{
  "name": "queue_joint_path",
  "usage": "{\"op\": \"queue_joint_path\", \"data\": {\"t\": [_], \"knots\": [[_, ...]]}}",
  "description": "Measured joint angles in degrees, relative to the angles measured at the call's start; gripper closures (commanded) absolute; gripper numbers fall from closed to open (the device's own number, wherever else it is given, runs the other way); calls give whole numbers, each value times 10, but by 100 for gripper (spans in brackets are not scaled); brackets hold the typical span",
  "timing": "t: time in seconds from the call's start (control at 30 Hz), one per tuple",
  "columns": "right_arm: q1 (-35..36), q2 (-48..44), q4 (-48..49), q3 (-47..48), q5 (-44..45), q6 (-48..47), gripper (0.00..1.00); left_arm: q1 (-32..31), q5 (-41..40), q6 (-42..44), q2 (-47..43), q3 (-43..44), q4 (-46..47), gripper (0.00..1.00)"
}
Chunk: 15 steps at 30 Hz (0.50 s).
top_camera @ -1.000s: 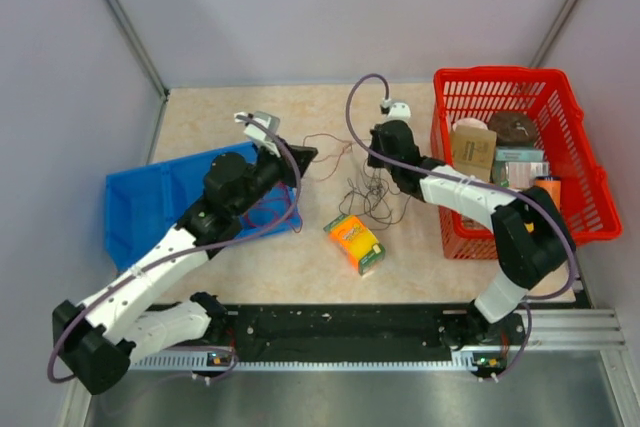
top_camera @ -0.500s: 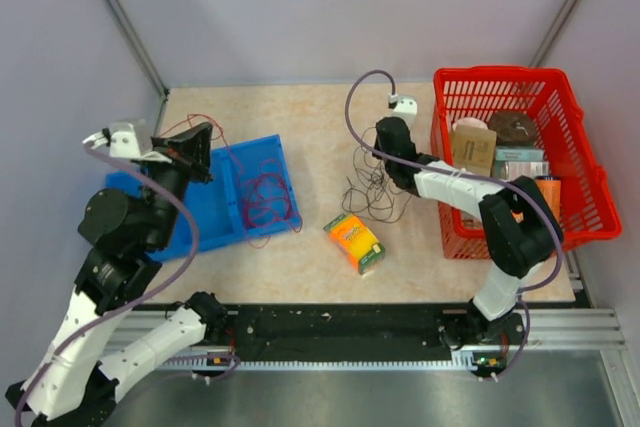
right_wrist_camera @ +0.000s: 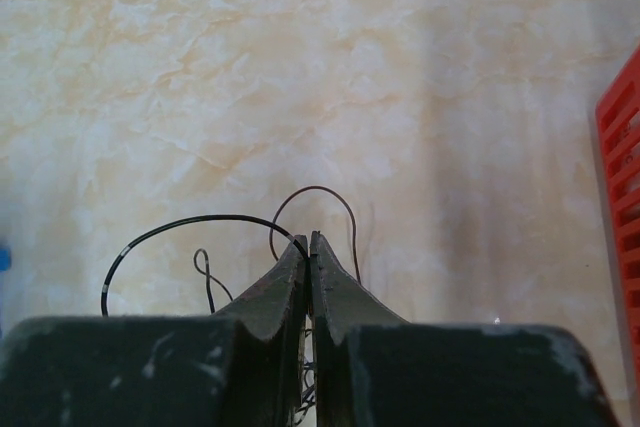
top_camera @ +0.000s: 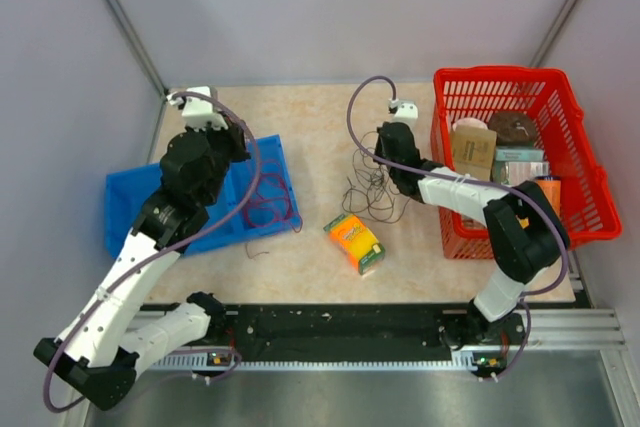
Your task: Untangle the cables
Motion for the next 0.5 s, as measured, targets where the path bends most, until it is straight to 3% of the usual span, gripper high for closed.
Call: {"op": "queue_joint_path", "data": {"t": [0.13, 0.33, 0.5], "knots": [[0, 0, 2, 0, -5, -1, 100, 36, 19, -5, 21, 42, -6, 100], [0, 0, 12, 0, -10, -3, 100, 45, 35, 5, 36, 141, 10, 100], [0, 0, 13, 0, -11, -5, 100, 50, 40, 12, 42, 170, 30, 100]]}}
